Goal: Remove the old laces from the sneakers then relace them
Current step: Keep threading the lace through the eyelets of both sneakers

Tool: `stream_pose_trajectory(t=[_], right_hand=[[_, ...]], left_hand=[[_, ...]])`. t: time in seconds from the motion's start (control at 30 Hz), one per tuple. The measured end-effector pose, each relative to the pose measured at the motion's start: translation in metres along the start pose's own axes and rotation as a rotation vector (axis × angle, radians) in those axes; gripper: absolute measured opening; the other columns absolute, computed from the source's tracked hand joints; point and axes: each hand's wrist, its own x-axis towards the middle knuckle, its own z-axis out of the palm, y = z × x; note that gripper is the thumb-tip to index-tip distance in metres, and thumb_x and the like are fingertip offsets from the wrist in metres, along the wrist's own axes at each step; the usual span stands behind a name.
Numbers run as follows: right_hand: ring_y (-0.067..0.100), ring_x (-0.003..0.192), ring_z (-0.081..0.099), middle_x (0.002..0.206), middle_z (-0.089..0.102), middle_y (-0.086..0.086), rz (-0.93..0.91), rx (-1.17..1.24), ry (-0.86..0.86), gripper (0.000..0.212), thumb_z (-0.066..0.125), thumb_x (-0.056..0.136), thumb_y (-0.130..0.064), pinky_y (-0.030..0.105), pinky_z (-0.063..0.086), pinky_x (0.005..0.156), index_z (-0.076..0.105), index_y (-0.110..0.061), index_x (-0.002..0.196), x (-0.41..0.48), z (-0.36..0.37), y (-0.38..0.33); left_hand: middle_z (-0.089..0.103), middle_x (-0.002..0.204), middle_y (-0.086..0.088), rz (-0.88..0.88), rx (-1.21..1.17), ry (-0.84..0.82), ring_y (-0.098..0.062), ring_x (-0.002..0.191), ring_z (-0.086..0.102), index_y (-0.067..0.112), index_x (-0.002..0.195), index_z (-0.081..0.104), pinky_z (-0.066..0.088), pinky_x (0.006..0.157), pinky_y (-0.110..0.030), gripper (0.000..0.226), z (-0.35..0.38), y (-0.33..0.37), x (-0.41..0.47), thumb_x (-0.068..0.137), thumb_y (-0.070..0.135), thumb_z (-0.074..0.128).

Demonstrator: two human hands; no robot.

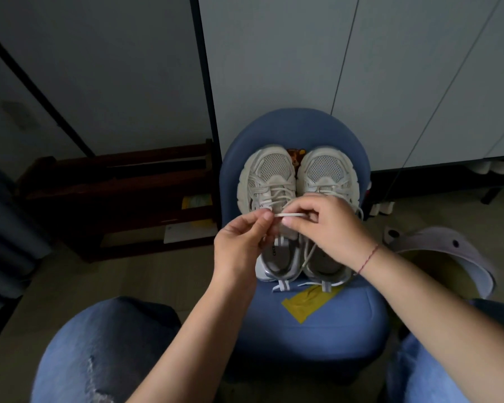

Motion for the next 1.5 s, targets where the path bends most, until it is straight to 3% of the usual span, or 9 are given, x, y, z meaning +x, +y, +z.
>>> stream_pose_trajectory(t=[0.27, 0.47, 0.63, 0.7, 0.77, 1.0, 1.1, 1.23, 1.5], right_hand=[[0.002, 0.086, 0.063, 0.089, 0.071, -0.009, -0.036, 0.008, -0.051, 0.019, 0.075, 0.08, -0.018, 0.015, 0.047, 0.081, 0.072, -0.029, 0.095, -0.004, -0.019, 0.002], [-0.005, 0.071, 0.061, 0.074, 0.067, -0.014, 0.045, 0.071, -0.068, 0.018, 0.075, 0.079, -0.011, 0.009, 0.045, 0.07, 0.07, -0.028, 0.082, -0.001, -0.02, 0.014], [0.006, 0.074, 0.063, 0.077, 0.068, -0.012, 0.103, 0.004, 0.08, 0.021, 0.072, 0.082, -0.014, 0.021, 0.049, 0.073, 0.066, -0.033, 0.074, 0.005, -0.021, 0.033], [0.009, 0.075, 0.063, 0.076, 0.067, -0.013, 0.118, 0.003, 0.099, 0.016, 0.072, 0.082, -0.016, 0.023, 0.05, 0.073, 0.067, -0.029, 0.075, 0.007, -0.018, 0.038], [0.008, 0.073, 0.062, 0.073, 0.066, -0.012, 0.117, 0.008, 0.111, 0.014, 0.073, 0.082, -0.018, 0.024, 0.049, 0.071, 0.066, -0.027, 0.073, 0.01, -0.013, 0.039], [-0.005, 0.064, 0.055, 0.07, 0.061, -0.017, 0.107, -0.009, 0.119, 0.005, 0.074, 0.079, -0.014, 0.009, 0.041, 0.064, 0.072, -0.018, 0.078, 0.017, 0.003, 0.042], [-0.005, 0.064, 0.055, 0.07, 0.06, -0.019, 0.109, -0.06, 0.117, 0.005, 0.073, 0.081, -0.016, 0.009, 0.04, 0.063, 0.072, -0.02, 0.08, 0.02, 0.005, 0.042], [-0.006, 0.067, 0.053, 0.074, 0.062, -0.012, 0.134, -0.135, 0.124, 0.003, 0.07, 0.083, -0.019, 0.011, 0.04, 0.062, 0.072, -0.02, 0.081, 0.023, 0.006, 0.044], [0.002, 0.071, 0.057, 0.075, 0.065, -0.01, 0.134, -0.093, 0.072, 0.004, 0.07, 0.084, -0.019, 0.016, 0.043, 0.067, 0.073, -0.018, 0.085, 0.032, 0.01, 0.043]], left_hand=[[0.067, 0.061, -0.001, -0.002, 0.111, -0.052, -0.005, 0.053, 0.057, 0.009, 0.079, 0.073, 0.048, 0.054, -0.015, 0.006, 0.013, -0.009, 0.0, 0.082, 0.014, 0.071], [0.058, 0.056, 0.004, 0.005, 0.121, 0.018, -0.002, 0.049, 0.049, 0.009, 0.071, 0.065, 0.043, 0.052, -0.013, 0.022, 0.023, -0.016, 0.0, 0.09, 0.019, 0.068], [0.042, 0.047, 0.007, -0.311, 0.028, 0.226, -0.006, 0.044, 0.038, 0.015, 0.069, 0.05, 0.04, 0.054, -0.021, 0.037, 0.027, -0.034, -0.004, 0.095, 0.04, 0.059], [0.058, 0.071, 0.002, -0.416, -0.12, 0.189, -0.008, 0.065, 0.054, 0.014, 0.094, 0.062, 0.048, 0.086, -0.025, 0.03, 0.03, -0.034, -0.002, 0.095, 0.043, 0.057], [0.062, 0.117, -0.006, -0.495, -0.253, 0.135, -0.017, 0.107, 0.059, 0.006, 0.128, 0.056, 0.038, 0.108, -0.031, 0.057, 0.032, -0.029, 0.003, 0.093, 0.052, 0.055], [0.051, 0.144, -0.009, -0.509, -0.452, 0.153, -0.021, 0.136, 0.046, 0.01, 0.142, 0.048, 0.032, 0.116, -0.032, 0.063, 0.036, -0.029, 0.009, 0.095, 0.053, 0.051], [0.055, 0.138, -0.009, -0.52, -0.407, 0.14, -0.02, 0.134, 0.047, 0.006, 0.138, 0.048, 0.035, 0.112, -0.029, 0.065, 0.035, -0.028, 0.01, 0.095, 0.054, 0.049], [0.063, 0.101, -0.003, -0.523, -0.38, 0.097, -0.018, 0.122, 0.053, 0.006, 0.133, 0.054, 0.037, 0.106, -0.028, 0.068, 0.035, -0.034, 0.011, 0.093, 0.06, 0.045], [0.064, 0.1, -0.001, -0.495, -0.309, 0.063, -0.011, 0.091, 0.06, 0.01, 0.126, 0.056, 0.041, 0.098, -0.028, 0.063, 0.03, -0.041, 0.014, 0.094, 0.062, 0.04]])
